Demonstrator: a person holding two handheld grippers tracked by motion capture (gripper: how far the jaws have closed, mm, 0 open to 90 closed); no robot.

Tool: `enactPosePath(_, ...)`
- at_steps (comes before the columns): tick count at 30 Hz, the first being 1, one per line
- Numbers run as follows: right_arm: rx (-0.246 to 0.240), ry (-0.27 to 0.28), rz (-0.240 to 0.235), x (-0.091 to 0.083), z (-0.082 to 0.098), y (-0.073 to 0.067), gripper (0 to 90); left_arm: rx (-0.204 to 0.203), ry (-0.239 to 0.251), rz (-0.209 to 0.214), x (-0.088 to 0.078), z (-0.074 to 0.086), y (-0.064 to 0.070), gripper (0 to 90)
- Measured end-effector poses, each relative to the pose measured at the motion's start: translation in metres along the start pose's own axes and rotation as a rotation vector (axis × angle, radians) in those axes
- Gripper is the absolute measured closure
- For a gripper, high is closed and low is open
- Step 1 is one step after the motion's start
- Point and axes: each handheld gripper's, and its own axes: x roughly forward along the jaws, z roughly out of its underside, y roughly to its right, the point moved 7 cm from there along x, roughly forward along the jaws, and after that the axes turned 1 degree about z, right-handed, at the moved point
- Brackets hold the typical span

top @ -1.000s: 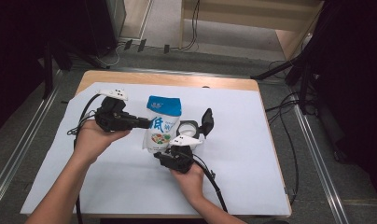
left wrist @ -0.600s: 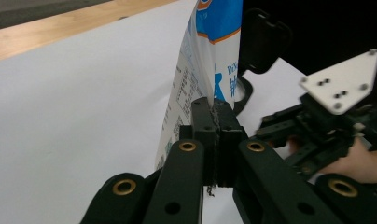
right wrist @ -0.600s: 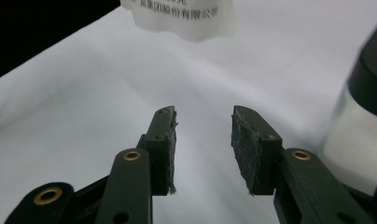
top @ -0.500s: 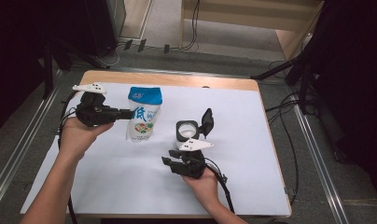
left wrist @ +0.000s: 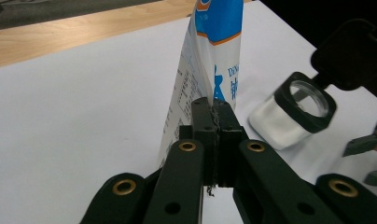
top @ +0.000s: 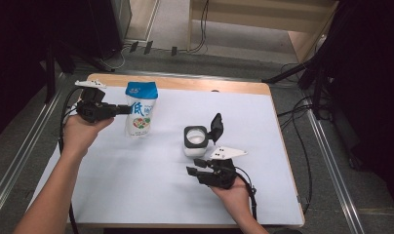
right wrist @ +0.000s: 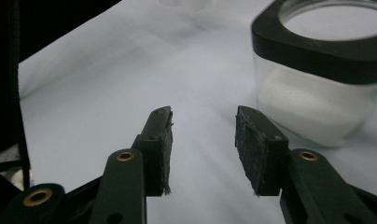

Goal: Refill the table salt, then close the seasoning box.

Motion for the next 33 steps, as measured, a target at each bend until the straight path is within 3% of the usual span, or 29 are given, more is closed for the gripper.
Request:
enactPosePath(2,0.026,0.005,-0.007,-0.007,0.001,0.005,57.5,0.001,-0.002,-0.017,0.003,-0.002,-0.004,90.0)
enactPosePath(7,0.007,0.017,0.041,-0.020,0.001,0.022,57.0,-0.006,0.008,-0.048,0.013,-0.004,-0.016,90.0)
enactPosePath(15,-0.015,-0.020,0.089,-0.020,0.002,0.038,56.5,-0.025,0.015,-0.060,0.028,0.006,-0.030,90.0)
enactPosePath(17,-0.007,-0.027,0.089,-0.020,0.003,0.039,56.5,-0.052,0.037,-0.045,0.026,0.008,-0.030,90.0)
enactPosePath(24,0.011,-0.023,0.095,-0.022,0.003,0.045,56.4,-0.025,0.020,-0.071,0.014,0.024,-0.030,90.0)
enactPosePath(33,0.049,-0.012,0.101,-0.024,0.002,0.051,55.9,-0.056,0.053,-0.053,0.004,0.041,-0.037,88.4)
